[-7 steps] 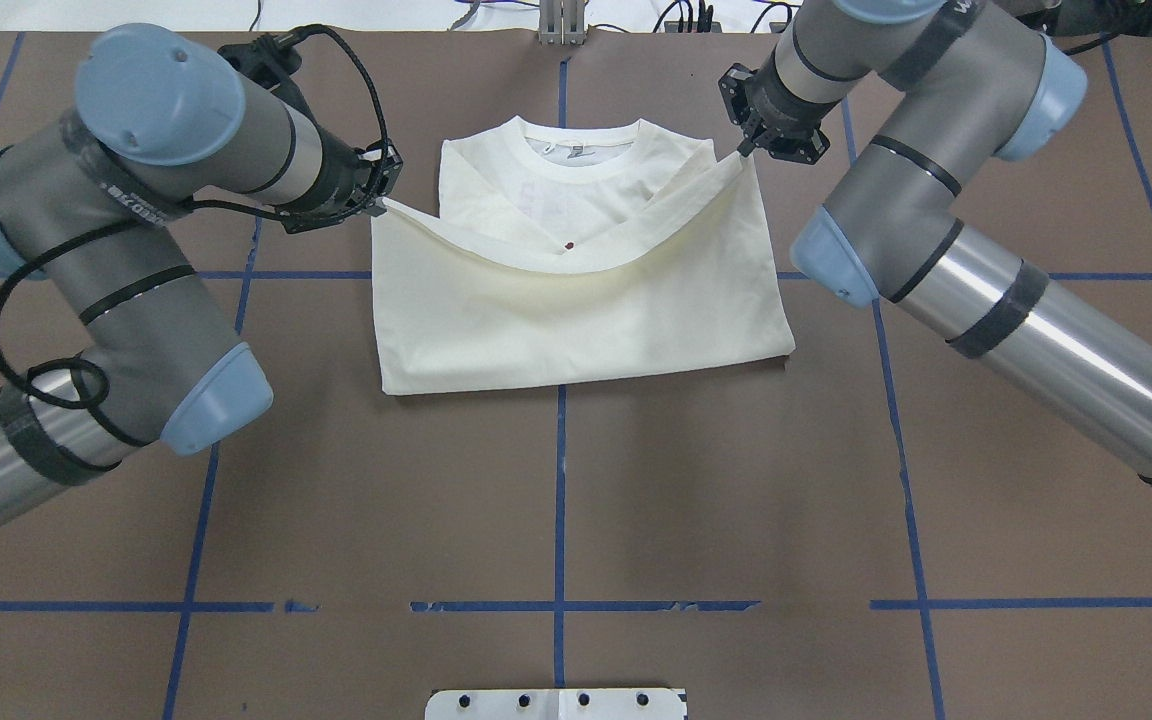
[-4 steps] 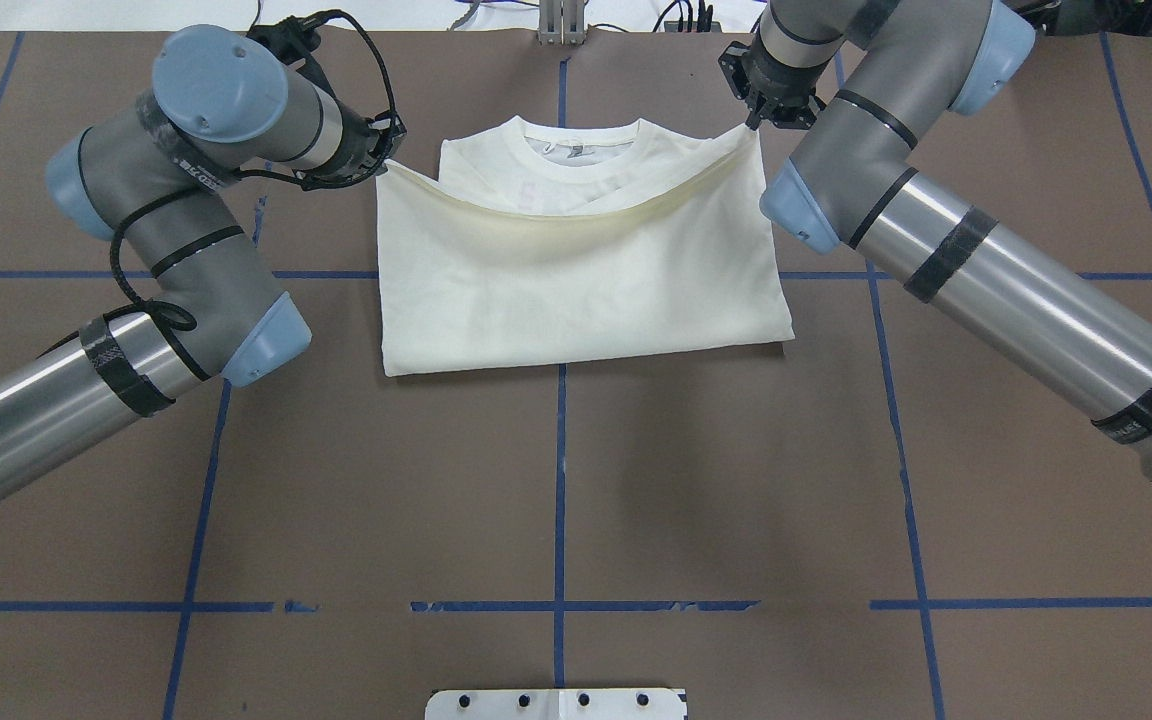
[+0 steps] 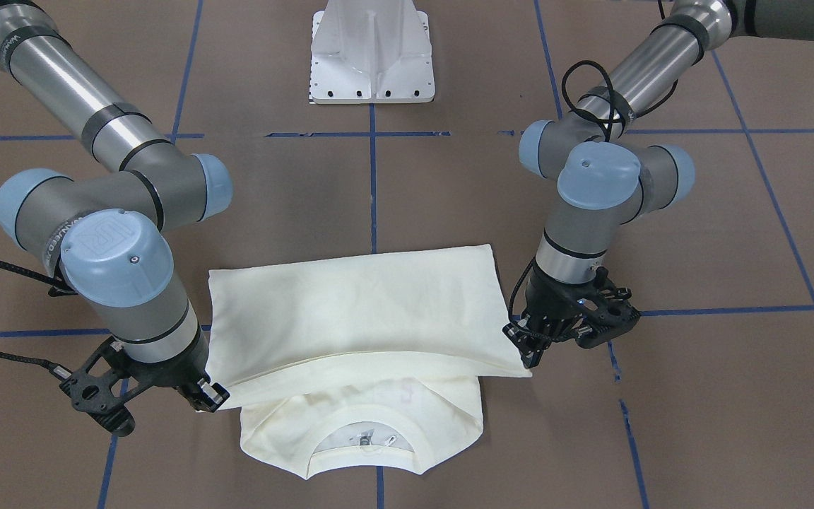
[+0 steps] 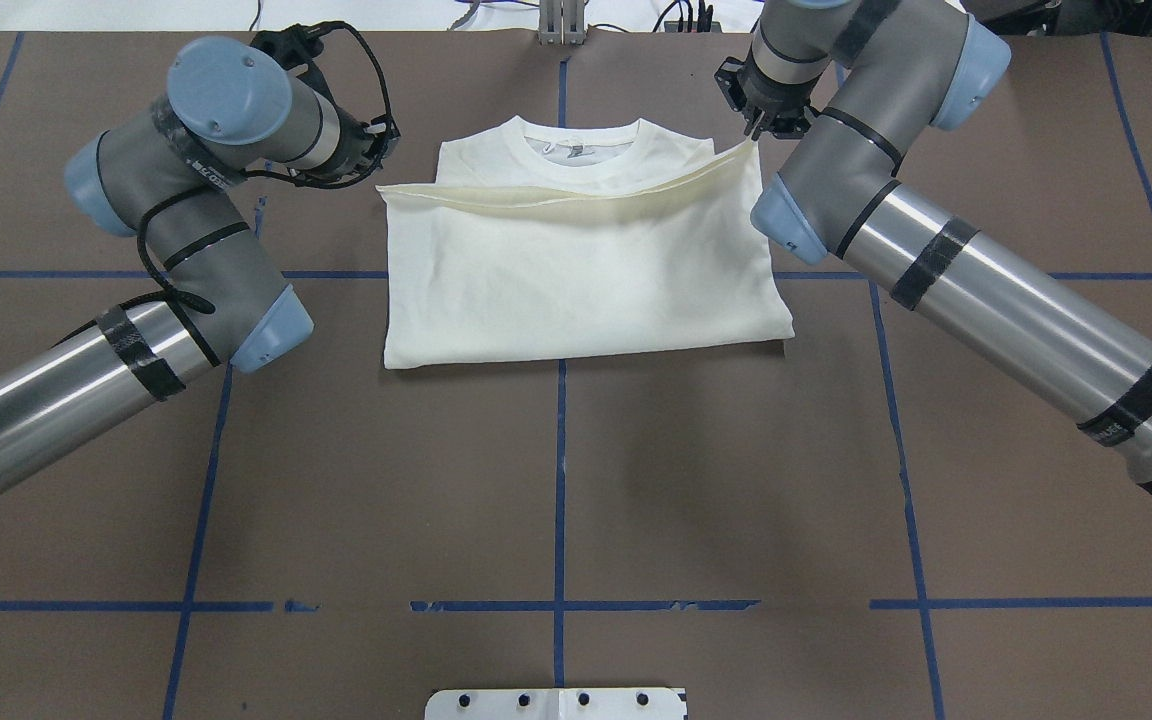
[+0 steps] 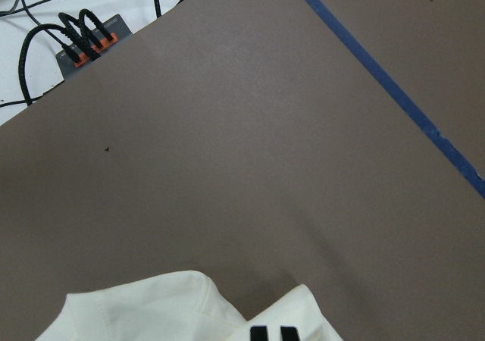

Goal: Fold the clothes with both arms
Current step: 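Release the hem and move the right gripper to the folded shirt's side edge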

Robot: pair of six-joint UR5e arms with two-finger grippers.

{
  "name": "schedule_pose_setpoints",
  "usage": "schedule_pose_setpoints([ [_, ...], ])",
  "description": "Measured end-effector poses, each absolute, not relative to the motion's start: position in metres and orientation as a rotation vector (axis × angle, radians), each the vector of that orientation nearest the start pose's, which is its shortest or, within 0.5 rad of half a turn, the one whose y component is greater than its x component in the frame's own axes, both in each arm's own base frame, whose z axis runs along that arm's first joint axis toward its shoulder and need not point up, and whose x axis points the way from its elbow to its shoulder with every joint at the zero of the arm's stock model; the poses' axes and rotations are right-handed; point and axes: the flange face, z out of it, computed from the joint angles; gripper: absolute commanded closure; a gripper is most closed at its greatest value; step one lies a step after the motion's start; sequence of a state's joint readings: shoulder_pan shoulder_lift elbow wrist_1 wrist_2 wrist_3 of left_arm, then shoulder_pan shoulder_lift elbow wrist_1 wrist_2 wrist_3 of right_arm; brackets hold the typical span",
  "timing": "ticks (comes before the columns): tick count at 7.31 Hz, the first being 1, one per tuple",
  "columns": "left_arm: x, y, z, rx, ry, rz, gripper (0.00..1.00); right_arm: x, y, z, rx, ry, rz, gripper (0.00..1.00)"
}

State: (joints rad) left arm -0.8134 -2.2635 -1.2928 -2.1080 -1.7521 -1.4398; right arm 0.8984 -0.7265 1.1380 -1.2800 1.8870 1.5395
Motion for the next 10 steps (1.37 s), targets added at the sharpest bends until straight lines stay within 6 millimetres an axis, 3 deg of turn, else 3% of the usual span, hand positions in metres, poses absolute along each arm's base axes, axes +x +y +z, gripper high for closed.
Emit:
schedule_pose_setpoints([
  [2,0.439,-0.636,0.299,0.308,0.965,-0.525,0.54,-0.411,-0.697,0.289,0.050,-0.857,0.706,0.31],
  [3,0.433,-0.632,0.287,0.325,0.997,-0.516,0.53,-0.403,-0.673,0.294,0.025,-0.914,0.692,0.23],
  [6,0.414,-0.615,0.255,0.361,1.072,-0.505,0.52,-0.392,-0.551,0.344,-0.048,-0.965,0.693,0.16],
  [8,0.410,-0.610,0.248,0.370,1.087,-0.505,0.51,-0.417,-0.506,0.359,-0.050,-0.966,0.766,0.16],
  [10,0.409,-0.609,0.247,0.371,1.088,-0.505,0.51,-0.435,-0.494,0.372,-0.054,-0.953,0.811,0.17],
])
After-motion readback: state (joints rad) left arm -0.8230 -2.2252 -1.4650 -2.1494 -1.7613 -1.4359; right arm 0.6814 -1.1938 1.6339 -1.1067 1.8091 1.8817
